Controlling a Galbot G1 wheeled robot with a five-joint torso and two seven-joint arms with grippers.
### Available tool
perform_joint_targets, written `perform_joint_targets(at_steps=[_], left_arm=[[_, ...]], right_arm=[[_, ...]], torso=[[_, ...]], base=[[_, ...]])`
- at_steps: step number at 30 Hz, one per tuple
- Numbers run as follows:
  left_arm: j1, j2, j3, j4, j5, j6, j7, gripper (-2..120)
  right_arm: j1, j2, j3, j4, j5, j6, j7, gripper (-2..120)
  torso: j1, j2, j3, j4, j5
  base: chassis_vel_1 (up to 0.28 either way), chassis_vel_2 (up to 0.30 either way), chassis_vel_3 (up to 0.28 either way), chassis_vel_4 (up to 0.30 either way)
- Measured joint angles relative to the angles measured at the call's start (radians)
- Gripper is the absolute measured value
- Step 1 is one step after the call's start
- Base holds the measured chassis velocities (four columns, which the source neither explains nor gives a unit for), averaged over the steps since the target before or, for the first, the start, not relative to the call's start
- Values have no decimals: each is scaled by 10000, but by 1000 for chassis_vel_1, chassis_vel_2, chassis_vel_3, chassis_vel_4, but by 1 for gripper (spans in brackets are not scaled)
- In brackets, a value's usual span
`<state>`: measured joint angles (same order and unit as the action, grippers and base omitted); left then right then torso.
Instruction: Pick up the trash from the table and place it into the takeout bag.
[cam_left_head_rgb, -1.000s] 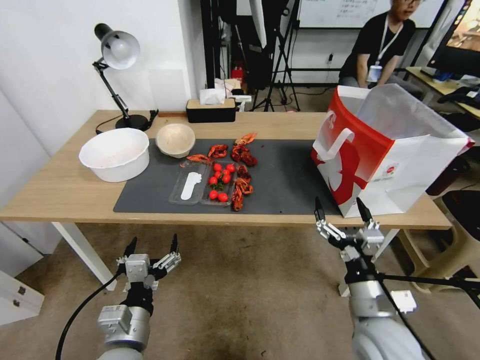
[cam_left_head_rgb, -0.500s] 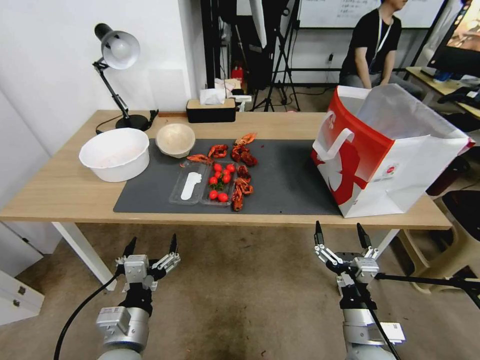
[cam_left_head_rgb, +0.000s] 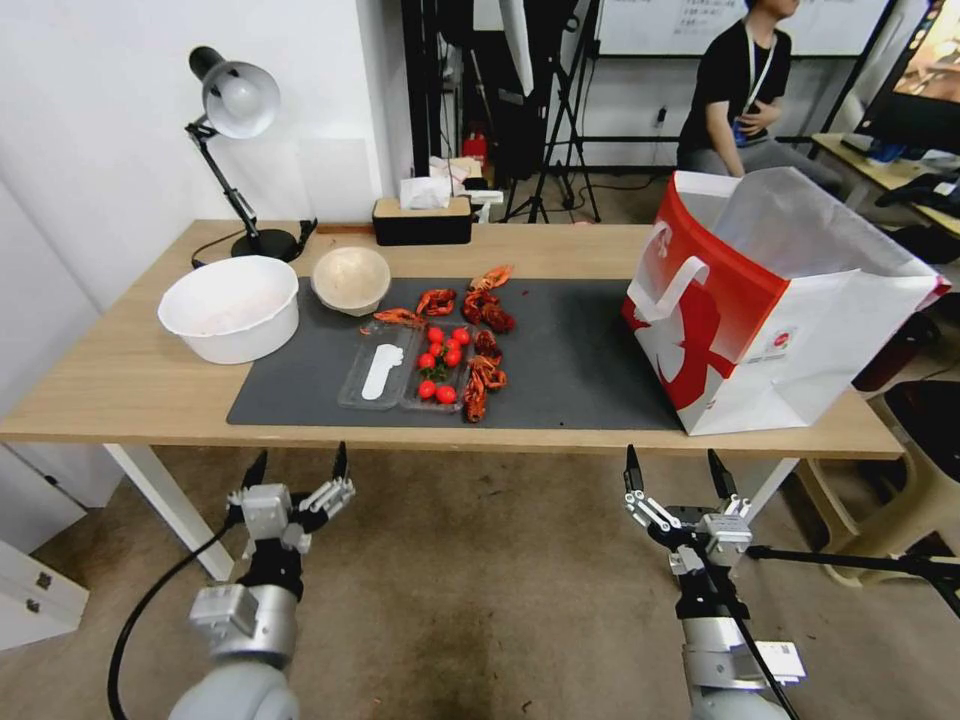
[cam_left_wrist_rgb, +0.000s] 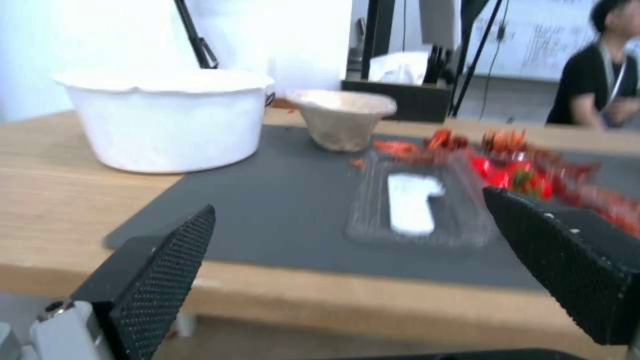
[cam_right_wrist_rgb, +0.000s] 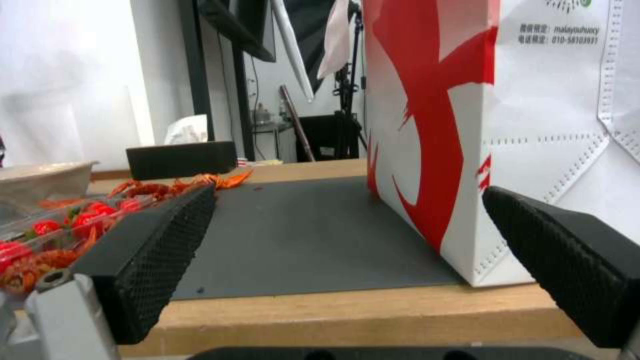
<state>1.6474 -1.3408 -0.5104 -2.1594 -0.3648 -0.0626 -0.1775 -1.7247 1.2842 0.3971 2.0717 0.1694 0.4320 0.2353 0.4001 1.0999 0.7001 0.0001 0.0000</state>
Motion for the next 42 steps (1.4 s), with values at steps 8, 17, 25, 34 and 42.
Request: perform_joint_targets(at_steps=[8, 17, 25, 34, 42], left_arm=[[-1463, 1295, 265, 400, -4311, -27, -504, 100], [-4433, 2194, 748, 1191, -8745, 926, -1758, 100], [-7282, 1904, 2023, 2639, -10595, 1548, -3210, 100], [-9113, 1473, 2725, 4843, -10658, 1825, -4002, 100], [-9251, 1511, 2705, 5364, -10716, 2129, -4388, 100]], right_arm=[[-80, 163, 43, 255, -140, -67, 23, 100], [-117, 402, 28, 312, -446, -117, 63, 100], [-200, 557, 64, 381, -563, -142, 110, 100], [-287, 626, 335, 324, -576, -133, 156, 100], [-256, 645, 416, 215, -610, -108, 162, 100]], torso=[[0, 0, 0, 0, -2], [0, 0, 1, -1, 0], [0, 0, 0, -3, 1], [1, -1, 1, -4, 2], [-2, 1, 0, 0, 0]], base=[[0, 0, 0, 0], [0, 0, 0, 0], [0, 0, 0, 0], [0, 0, 0, 0], [0, 0, 0, 0]])
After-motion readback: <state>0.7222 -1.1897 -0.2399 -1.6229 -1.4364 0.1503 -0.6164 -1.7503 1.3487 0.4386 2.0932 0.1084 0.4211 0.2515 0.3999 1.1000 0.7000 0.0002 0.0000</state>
